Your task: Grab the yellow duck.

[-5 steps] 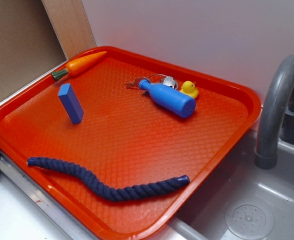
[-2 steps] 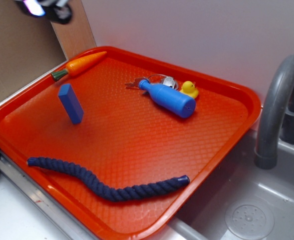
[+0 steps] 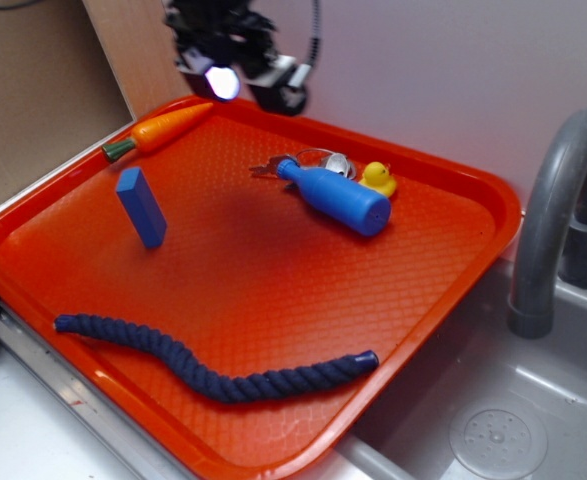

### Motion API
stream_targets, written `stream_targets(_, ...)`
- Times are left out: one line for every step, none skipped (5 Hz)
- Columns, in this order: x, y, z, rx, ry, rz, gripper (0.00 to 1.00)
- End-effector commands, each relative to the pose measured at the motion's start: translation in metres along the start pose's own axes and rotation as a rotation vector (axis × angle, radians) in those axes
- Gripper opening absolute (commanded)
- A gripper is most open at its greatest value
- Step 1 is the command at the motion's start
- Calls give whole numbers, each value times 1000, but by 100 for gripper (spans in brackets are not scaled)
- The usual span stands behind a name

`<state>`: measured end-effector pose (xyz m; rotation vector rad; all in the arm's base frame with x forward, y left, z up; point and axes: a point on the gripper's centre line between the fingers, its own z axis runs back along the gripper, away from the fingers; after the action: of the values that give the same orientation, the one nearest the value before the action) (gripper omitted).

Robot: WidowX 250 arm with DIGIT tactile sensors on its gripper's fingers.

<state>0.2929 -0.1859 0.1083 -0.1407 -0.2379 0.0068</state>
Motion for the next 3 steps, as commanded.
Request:
stream_targets(23, -71, -30, -6, -43, -92, 100)
stream_targets(26, -84, -47, -6, -21, -147, 100)
stream_targets(1, -78, -81, 6, 78, -212, 78)
